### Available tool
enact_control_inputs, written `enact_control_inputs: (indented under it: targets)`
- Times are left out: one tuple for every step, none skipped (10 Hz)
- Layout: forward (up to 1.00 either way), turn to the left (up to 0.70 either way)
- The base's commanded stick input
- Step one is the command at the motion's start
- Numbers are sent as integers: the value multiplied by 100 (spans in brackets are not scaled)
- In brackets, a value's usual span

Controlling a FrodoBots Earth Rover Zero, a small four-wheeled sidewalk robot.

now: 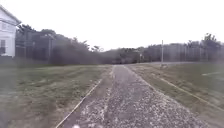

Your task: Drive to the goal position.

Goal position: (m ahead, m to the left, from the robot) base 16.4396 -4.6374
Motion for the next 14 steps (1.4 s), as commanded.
enact_control_inputs:
  targets:
    - [45,-27]
    - [45,-27]
    - [45,0]
    - [45,0]
    - [45,0]
    - [45,0]
    - [45,0]
    - [45,0]
    - [45,0]
    - [45,0]
    - [45,0]
    - [45,0]
    - [45,-12]
    - [45,-24]
